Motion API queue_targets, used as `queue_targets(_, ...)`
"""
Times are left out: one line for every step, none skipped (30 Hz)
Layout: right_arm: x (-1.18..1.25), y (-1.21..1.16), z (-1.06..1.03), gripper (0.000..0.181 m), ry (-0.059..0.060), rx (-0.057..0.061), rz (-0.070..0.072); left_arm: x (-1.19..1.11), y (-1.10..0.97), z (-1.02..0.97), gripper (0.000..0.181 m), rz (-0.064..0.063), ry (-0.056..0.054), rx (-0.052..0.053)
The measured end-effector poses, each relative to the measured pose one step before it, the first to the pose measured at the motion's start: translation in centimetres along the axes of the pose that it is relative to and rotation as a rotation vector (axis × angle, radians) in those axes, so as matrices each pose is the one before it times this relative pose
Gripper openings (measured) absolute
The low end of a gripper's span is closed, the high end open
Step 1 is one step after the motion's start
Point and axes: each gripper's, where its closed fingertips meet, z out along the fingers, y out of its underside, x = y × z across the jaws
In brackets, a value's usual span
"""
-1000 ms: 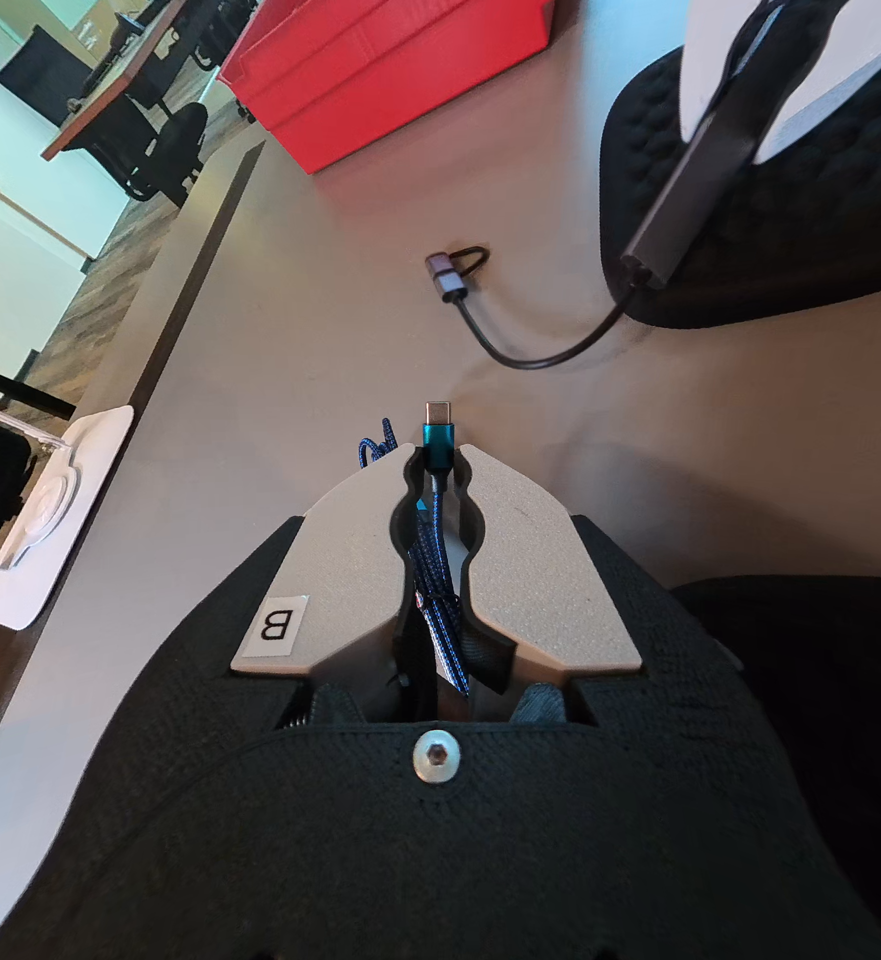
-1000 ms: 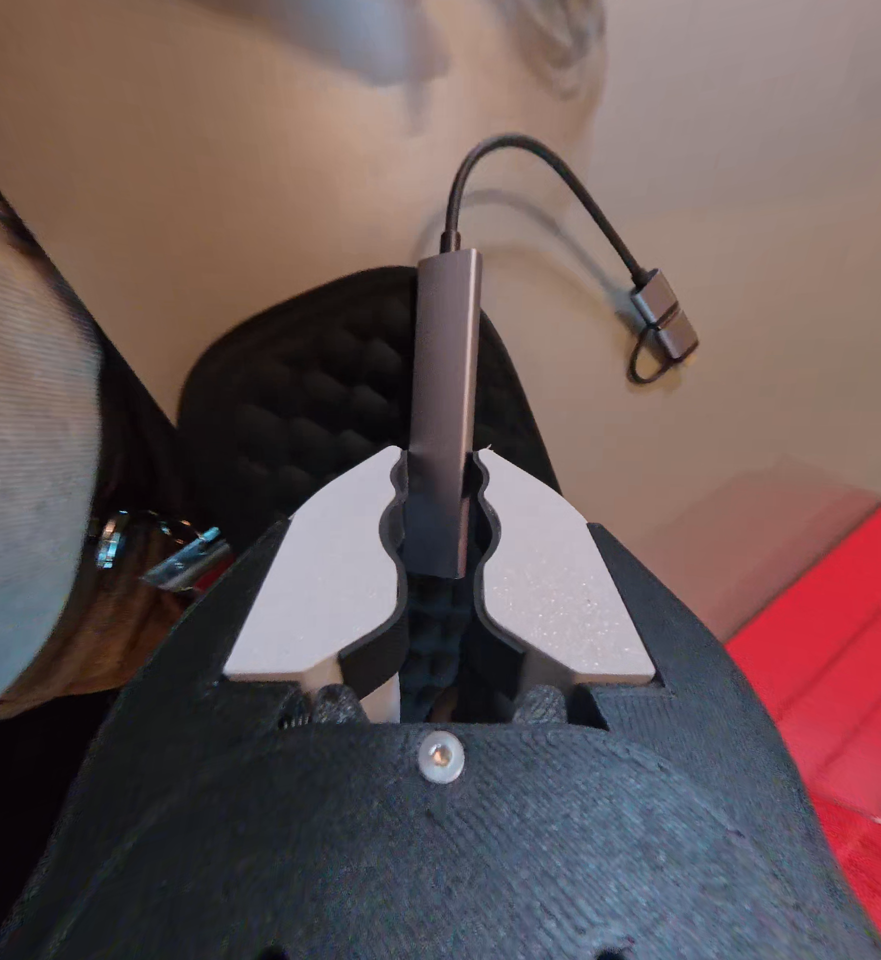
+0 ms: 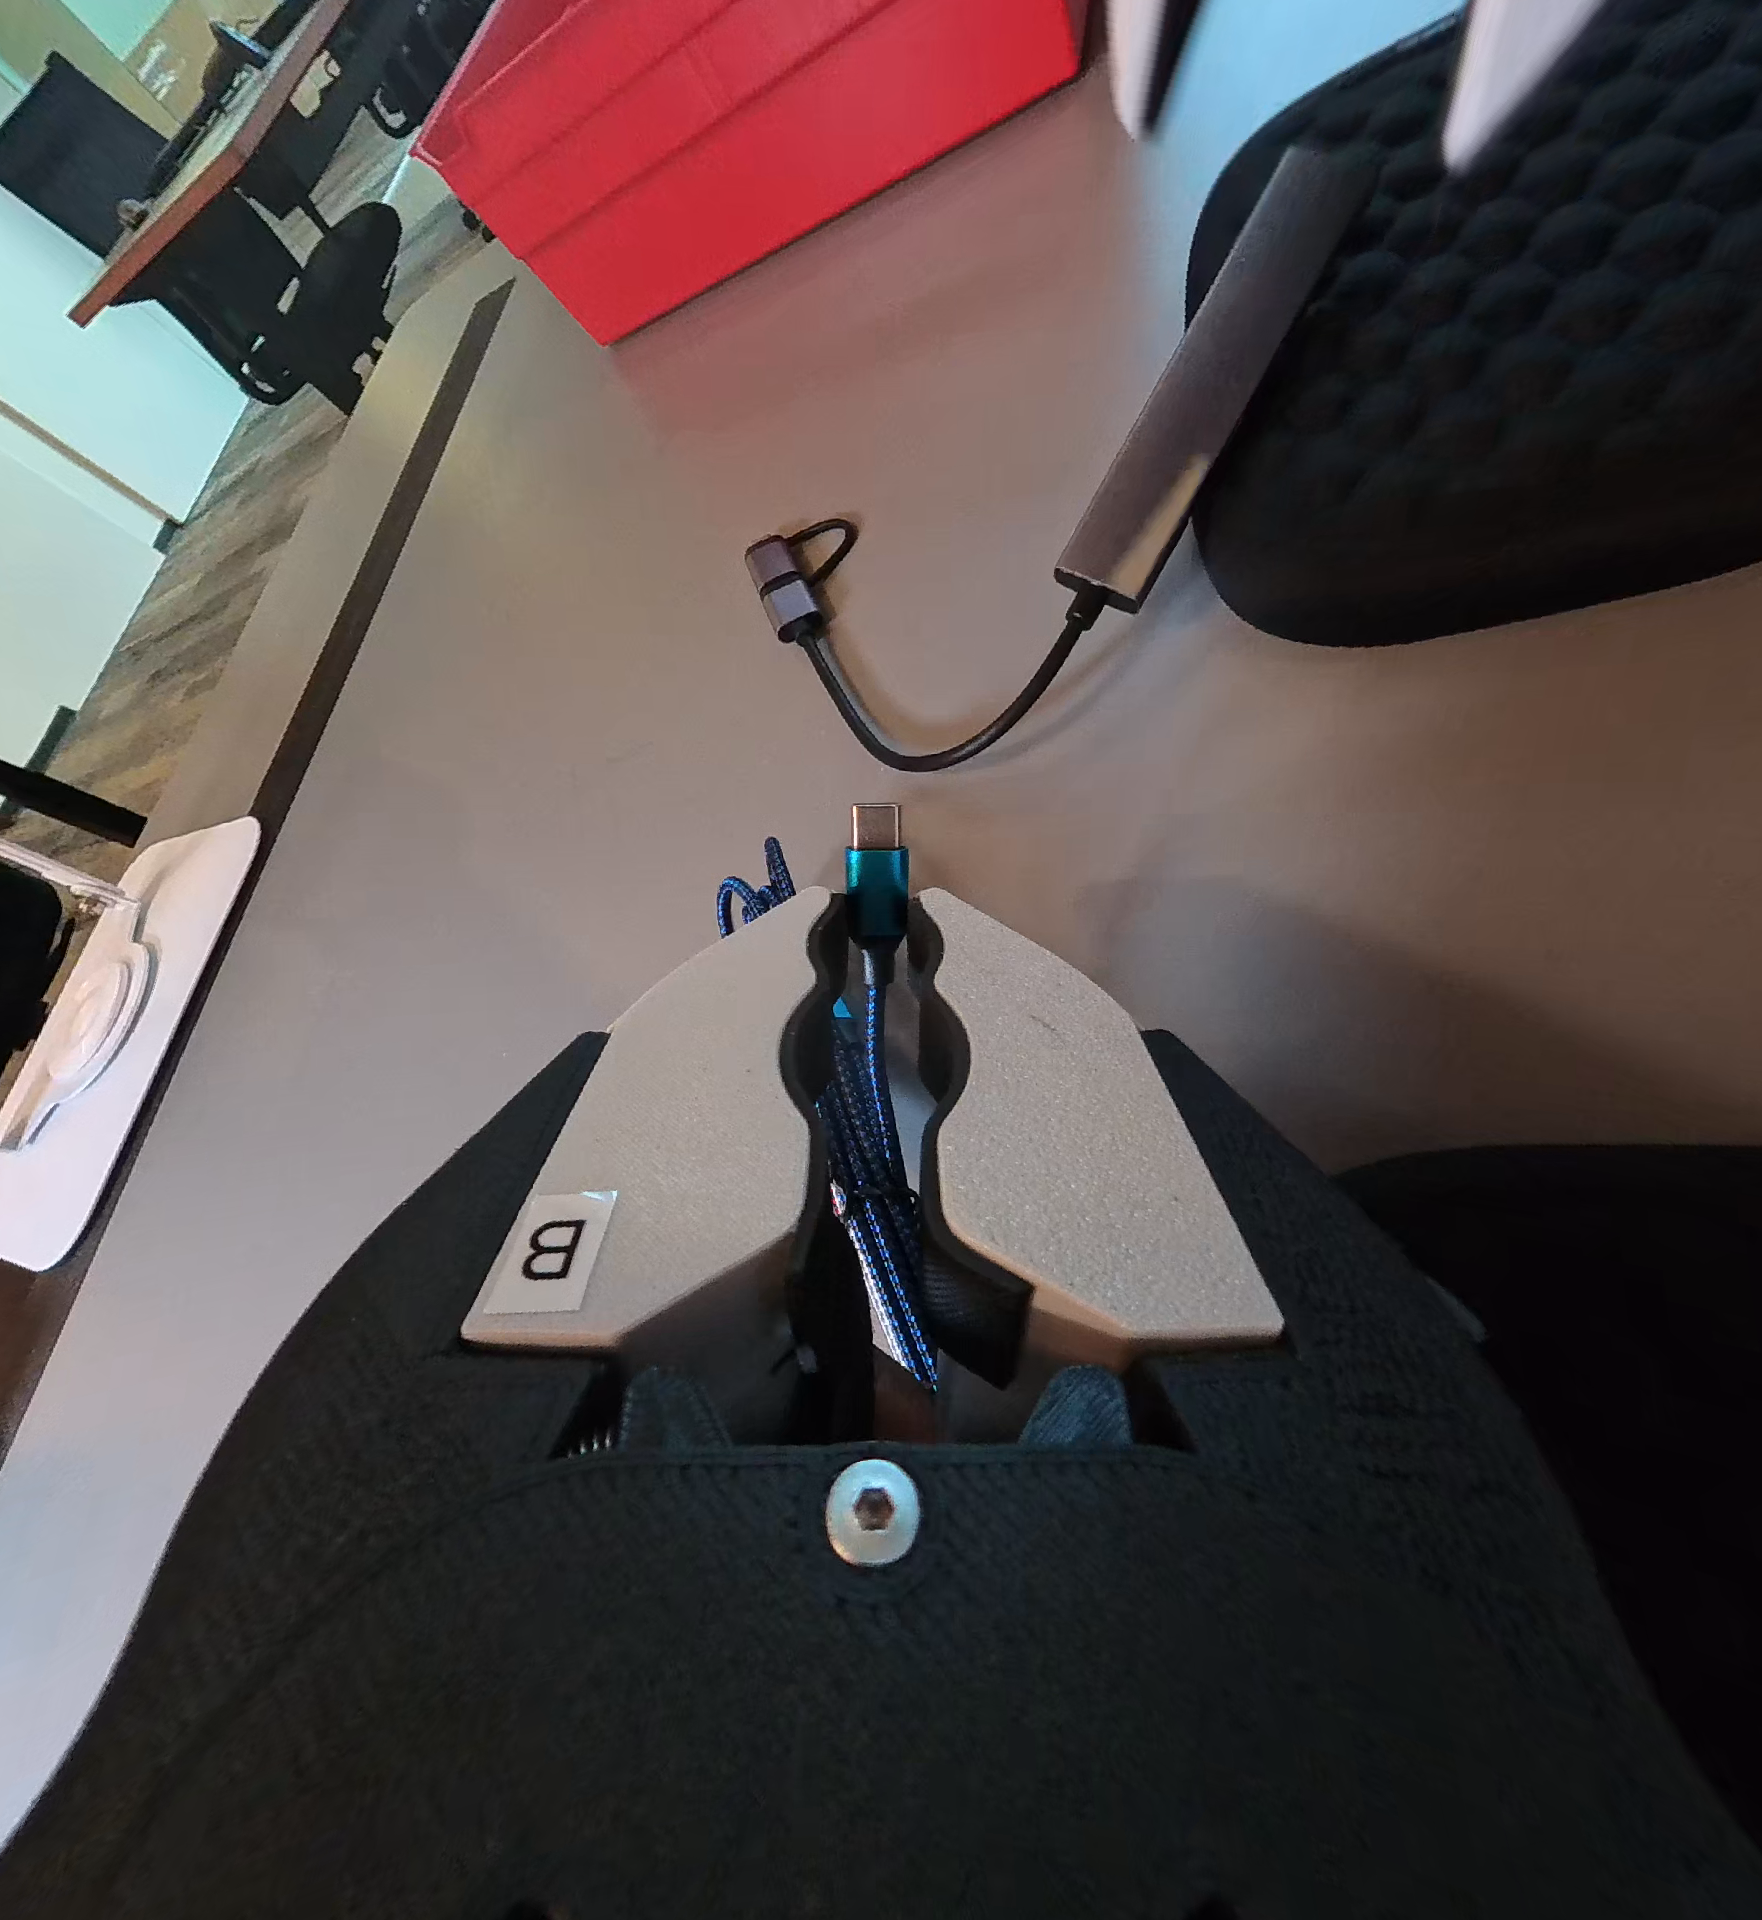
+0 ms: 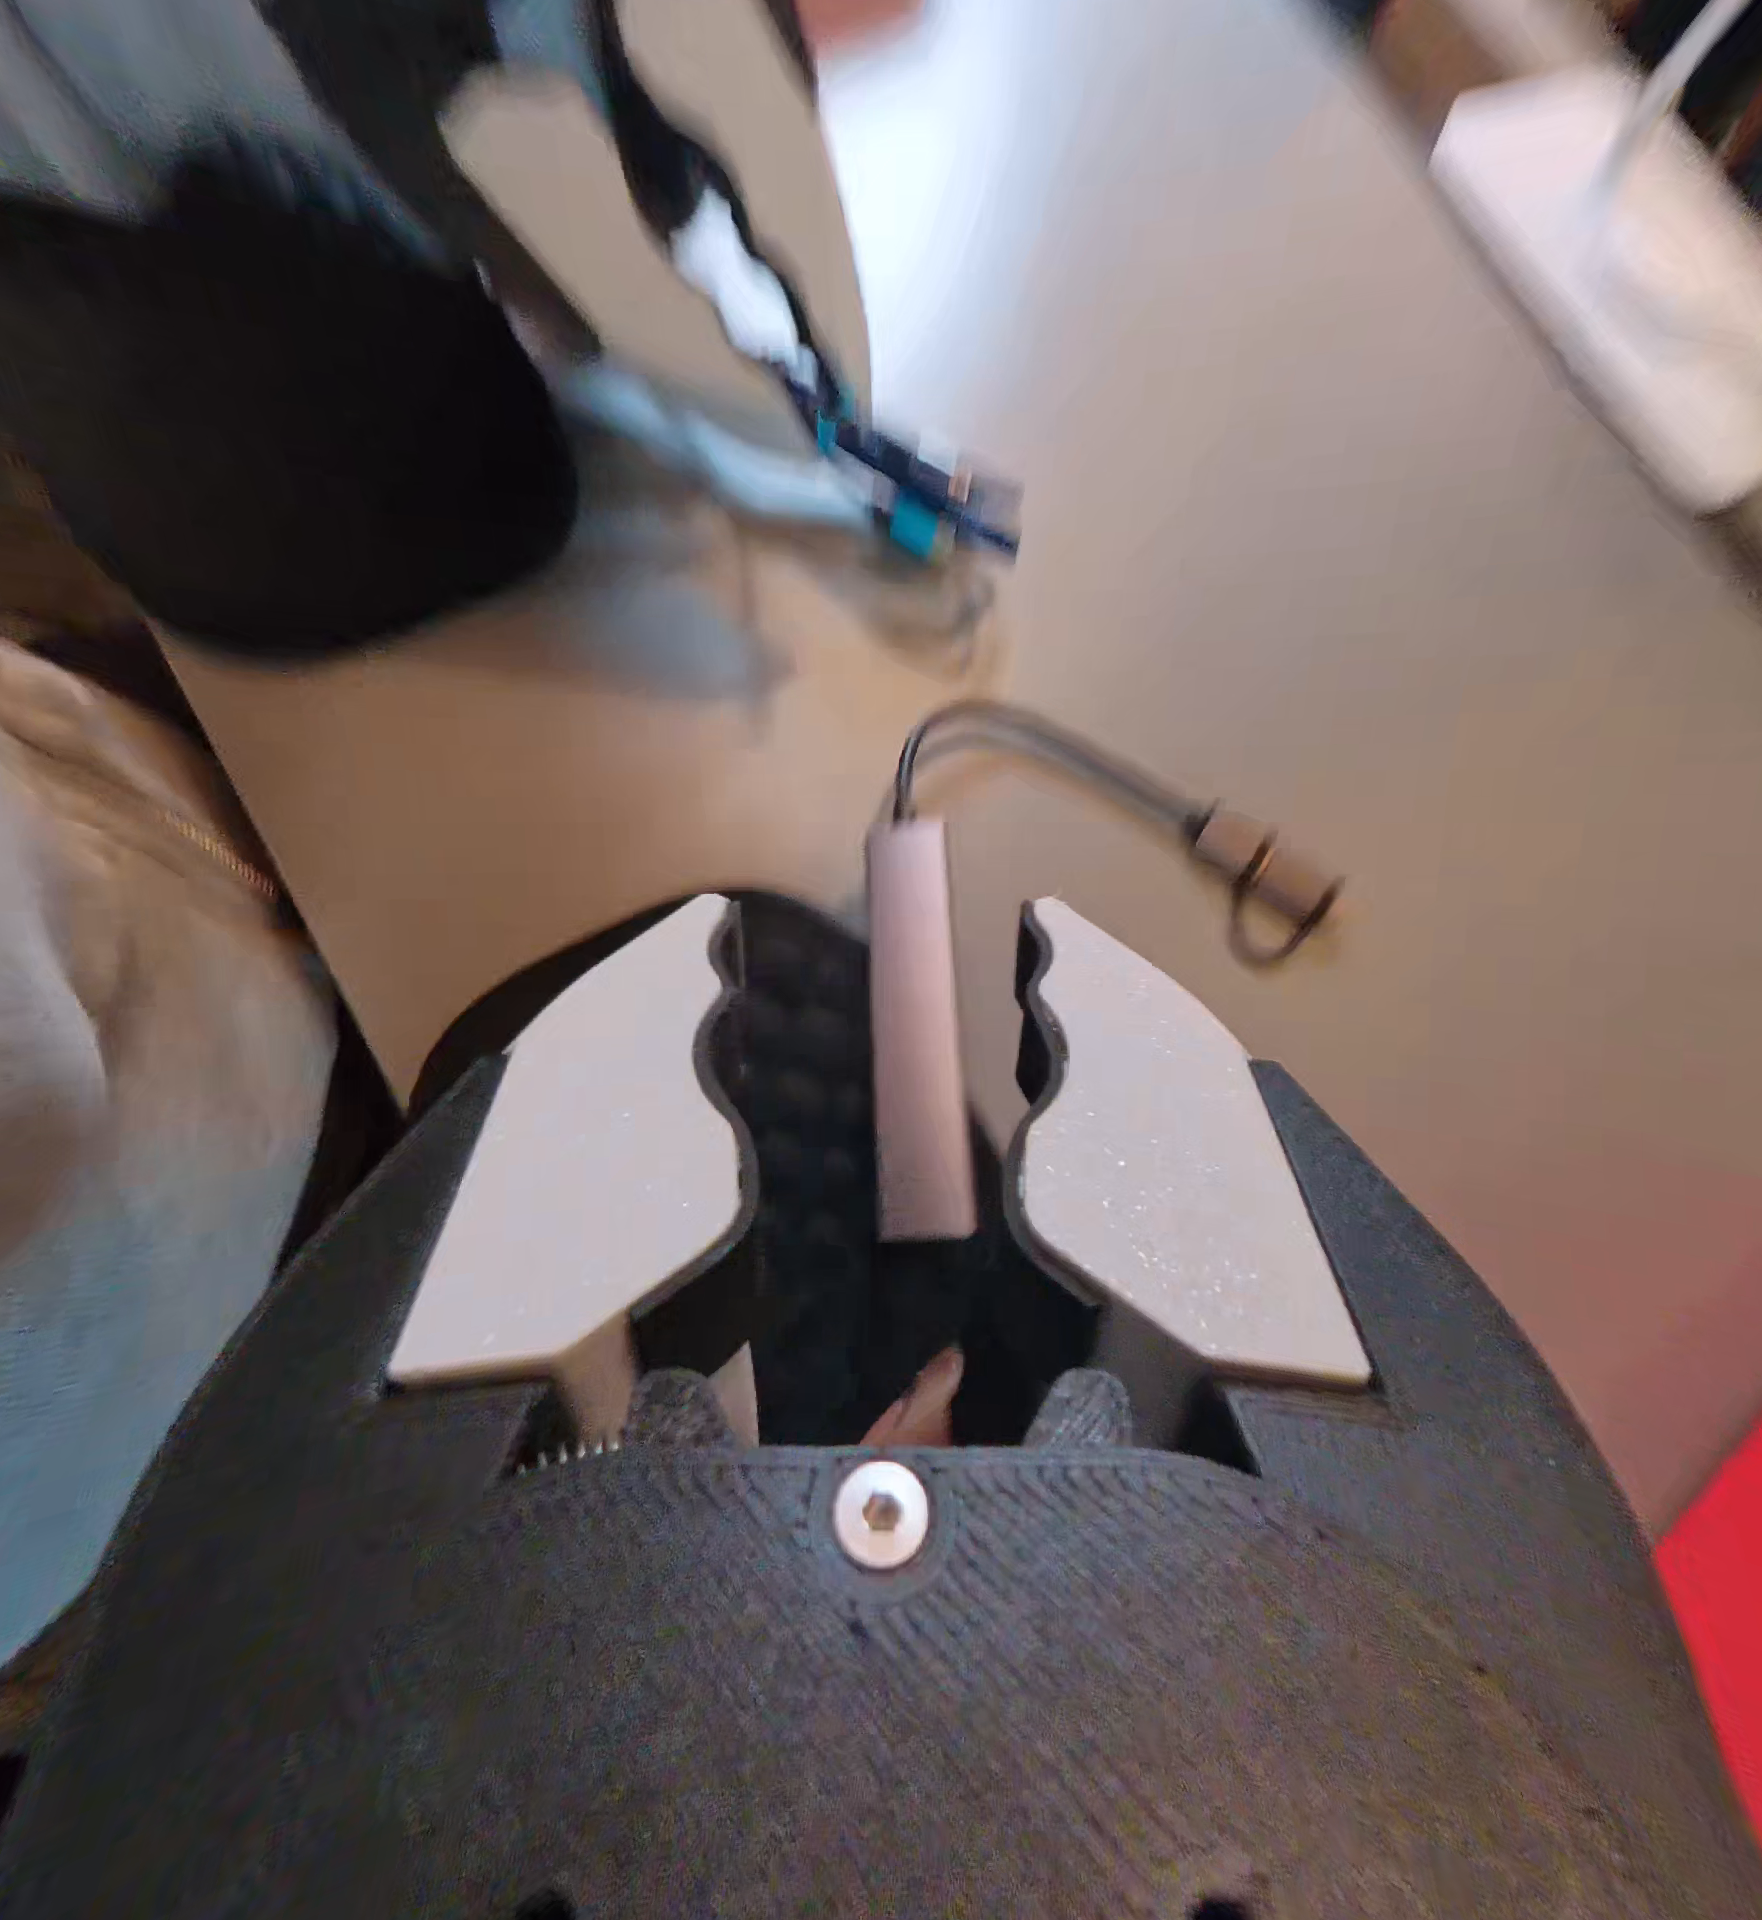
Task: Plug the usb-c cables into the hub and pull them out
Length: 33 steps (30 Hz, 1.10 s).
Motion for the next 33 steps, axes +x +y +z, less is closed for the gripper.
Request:
queue_targets(0.387, -1.484, -0.67, 0.057, 0.0156, 0.0766, -0.0748, 0.009, 0.012, 0.0, 0.011, 0.0006, -0.001, -0.0002)
queue_targets(0.327, -1.368, -0.515, 0.066, 0.0207, 0.0597, -0.1151, 0.021, 0.008, -0.002, 0.011, -0.0001, -0.0004, 0.0005)
queue_targets(0.314, -1.202, -0.399, 0.068, 0.0184, 0.0451, -0.1219, 0.003, 0.011, 0.004, 0.011, -0.001, 0.0001, 0.0005)
queue_targets(0.365, -1.123, -0.299, 0.069, 0.0128, 0.0425, -0.0994, -0.011, 0.017, 0.016, 0.011, -0.0005, 0.0005, 0.0)
queue_targets(0.497, -1.02, -0.209, 0.072, 0.0133, 0.0396, -0.0733, -0.004, -0.007, 0.019, 0.011, -0.0003, 0.0007, 0.0005)
queue_targets(0.482, -0.925, -0.16, 0.074, 0.0089, 0.0354, -0.0601, 0.029, 0.008, 0.029, 0.011, -0.0003, 0.0026, 0.0005)
queue_targets(0.502, -0.866, -0.101, 0.076, 0.0129, 0.0317, -0.0542, 0.05, 0.001, 0.035, 0.011, -0.0003, 0.0024, 0.0007)
queue_targets(0.369, -0.716, -0.052, 0.076, 0.0066, 0.0243, -0.0474, 0.075, -0.001, 0.026, 0.011, -0.0001, 0.0031, 0.0004)
queue_targets(0.277, -0.528, 0.012, 0.075, 0.0022, 0.0139, -0.0379, 0.078, 0.001, 0.028, 0.011, 0.0005, 0.0028, -0.0009)
queue_targets(0.194, -0.372, 0.041, 0.075, 0.0003, 0.0076, -0.0287, 0.062, 0.023, 0.04, 0.011, 0.0012, 0.0021, -0.0027)
queue_targets(0.107, -0.236, 0.038, 0.075, -0.0025, 0.0047, -0.0187, 0.042, 0.031, 0.051, 0.011, 0.0008, 0.0015, -0.0033)
queue_targets(0.134, -0.107, 0.011, 0.074, 0.0005, 0.0021, -0.0095, 0.026, 0.008, 0.041, 0.011, 0.0004, 0.0009, -0.0023)
queue_targets(0.119, 0.065, -0.007, 0.073, -0.0003, -0.0015, 0.0054, 0.013, -0.002, 0.038, 0.011, -0.0004, 0.0006, -0.0014)
queue_targets(0.144, 0.296, -0.002, 0.072, -0.0053, -0.0067, 0.0392, 0.027, 0.013, 0.03, 0.011, -0.0007, 0.0014, -0.0011)
queue_targets(0.042, 0.668, 0.002, 0.07, -0.0266, -0.0169, 0.0902, 0.021, -0.001, 0.023, 0.011, 0.0002, 0.0011, -0.0007)
queue_targets(-0.303, 1.14, 0.01, 0.068, -0.0727, -0.0305, 0.1458, 0.025, 0.009, 0.017, 0.011, 0.0011, 0.0009, -0.0007)
queue_targets(-0.86, 1.571, -0.025, 0.065, -0.1376, -0.0477, 0.1974, 0.018, 0.0, 0.013, 0.011, 0.0011, 0.0008, -0.0006)
queue_targets(-0.991, 1.935, -0.082, 0.066, -0.1752, -0.0692, 0.2426, 0.036, -0.01, 0.013, 0.011, 0.0009, 0.0014, -0.0001)
queue_targets(-0.27, 2.01, -0.076, 0.063, -0.1508, -0.0721, 0.2645, 0.029, -0.019, 0.028, 0.011, 0.0009, 0.0014, 0.0004)
queue_targets(0.359, 1.716, -0.091, 0.06, -0.1261, -0.0549, 0.2463, 0.036, -0.017, 0.016, 0.011, 0.002, 0.0012, -0.0002)
queue_targets(0.58, 1.248, -0.133, 0.056, -0.1135, -0.0333, 0.1828, 0.037, -0.026, 0.015, 0.011, 0.0035, 0.0006, -0.0004)
queue_targets(1.393, 0.933, -0.108, 0.051, -0.0473, -0.0248, 0.1297, 0.025, -0.04, 0.004, 0.011, 0.0035, -0.0005, 0.0003)
queue_targets(1.658, 0.623, 0.045, 0.051, -0.007, -0.0238, 0.079, 0.011, -0.022, -0.005, 0.011, 0.0021, -0.0008, 0.0003)
queue_targets(1.209, 0.286, 0.264, 0.049, -0.0099, -0.0177, 0.0475, 0.0, -0.016, -0.016, 0.011, 0.001, -0.0011, -0.0001)
queue_targets(0.714, 0.05, 0.411, 0.049, -0.0222, -0.0213, 0.0399, -0.024, 0.008, -0.009, 0.011, 0.0002, -0.0017, -0.0002)
queue_targets(0.268, -0.213, 0.448, 0.049, -0.0311, -0.0185, 0.019, -0.024, 0.002, -0.005, 0.011, -0.0007, -0.0012, -0.0005)
queue_targets(0.037, -0.439, 0.446, 0.047, -0.0309, -0.013, 0.0015, -0.017, 0.0, -0.013, 0.011, -0.0003, -0.001, -0.0001)
queue_targets(-0.025, -0.542, 0.496, 0.045, -0.0259, -0.0131, -0.0023, -0.035, 0.01, -0.007, 0.011, -0.0011, -0.0007, 0.0003)
queue_targets(-0.156, -0.585, 0.564, 0.044, -0.0268, -0.0122, -0.0088, -0.038, 0.001, -0.007, 0.011, -0.0019, -0.0012, 0.0)
queue_targets(-0.184, -0.469, 0.607, 0.043, -0.0244, -0.0192, -0.008, -0.05, 0.018, -0.011, 0.011, -0.001, -0.0018, -0.0003)
queue_targets(-0.037, -0.311, 0.629, 0.043, -0.0137, -0.028, -0.0081, -0.025, 0.009, -0.017, 0.011, -0.0009, -0.0012, -0.0001)
queue_targets(0.114, -0.279, 0.581, 0.043, -0.0082, -0.0259, -0.0077, -0.016, 0.014, -0.006, 0.011, -0.0017, -0.0007, 0.0003)
queue_targets(0.228, -0.251, 0.5, 0.043, -0.0078, -0.0232, 0.0018, -0.018, 0.001, -0.013, 0.011, -0.0012, -0.0008, 0.0006)
